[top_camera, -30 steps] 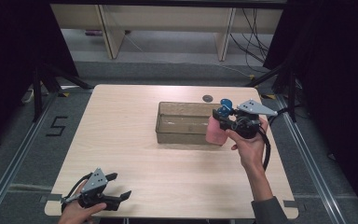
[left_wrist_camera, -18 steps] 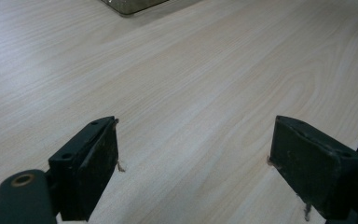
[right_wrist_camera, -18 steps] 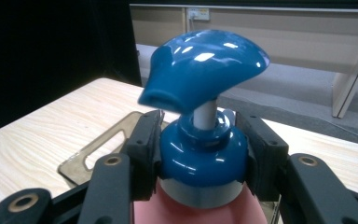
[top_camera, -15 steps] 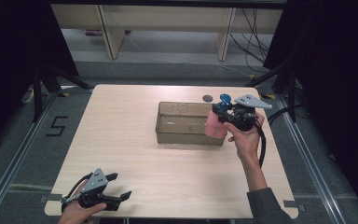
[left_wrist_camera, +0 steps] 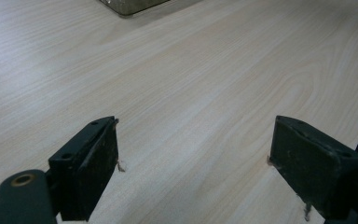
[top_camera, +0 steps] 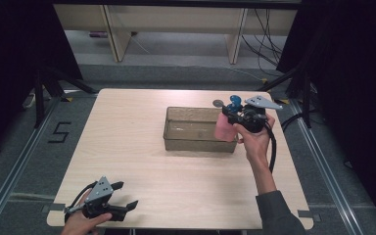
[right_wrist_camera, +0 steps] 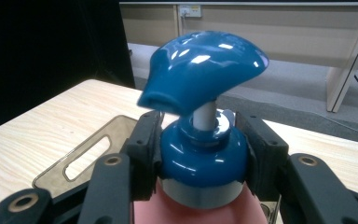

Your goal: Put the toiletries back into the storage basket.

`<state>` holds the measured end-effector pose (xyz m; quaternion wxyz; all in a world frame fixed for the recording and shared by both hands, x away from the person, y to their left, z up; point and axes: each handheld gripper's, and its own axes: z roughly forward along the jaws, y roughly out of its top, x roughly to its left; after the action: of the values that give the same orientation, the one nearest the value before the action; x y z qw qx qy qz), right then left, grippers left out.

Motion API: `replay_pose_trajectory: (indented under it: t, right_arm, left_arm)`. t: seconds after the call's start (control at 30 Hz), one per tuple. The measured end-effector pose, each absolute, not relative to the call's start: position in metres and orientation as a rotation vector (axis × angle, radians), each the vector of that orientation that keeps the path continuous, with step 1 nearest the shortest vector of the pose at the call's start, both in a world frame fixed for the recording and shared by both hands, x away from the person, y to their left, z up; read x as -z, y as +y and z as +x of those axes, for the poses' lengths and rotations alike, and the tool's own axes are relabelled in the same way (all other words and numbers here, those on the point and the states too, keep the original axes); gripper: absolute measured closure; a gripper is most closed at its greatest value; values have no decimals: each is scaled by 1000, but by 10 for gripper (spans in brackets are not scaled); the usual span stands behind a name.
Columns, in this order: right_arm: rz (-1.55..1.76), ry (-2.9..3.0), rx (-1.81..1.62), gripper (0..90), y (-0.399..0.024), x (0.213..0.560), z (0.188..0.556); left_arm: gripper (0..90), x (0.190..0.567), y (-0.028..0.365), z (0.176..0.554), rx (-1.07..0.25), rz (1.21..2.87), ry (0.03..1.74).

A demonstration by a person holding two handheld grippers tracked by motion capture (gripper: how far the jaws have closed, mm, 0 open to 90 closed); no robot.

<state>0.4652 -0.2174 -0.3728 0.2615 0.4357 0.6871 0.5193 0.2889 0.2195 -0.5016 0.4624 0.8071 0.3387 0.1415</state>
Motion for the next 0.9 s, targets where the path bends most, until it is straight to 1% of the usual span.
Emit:
replay_pose_trajectory:
  t: [0.53, 0.9]
  right_arm:
    - [1191, 1845, -1366, 534, -218, 382, 483]
    - [1234, 1837, -1351, 534, -219, 390, 487]
  left_arm:
    - [147, 502, 219, 288, -343, 1988, 827]
    - [147, 502, 218, 288, -340, 1979, 835]
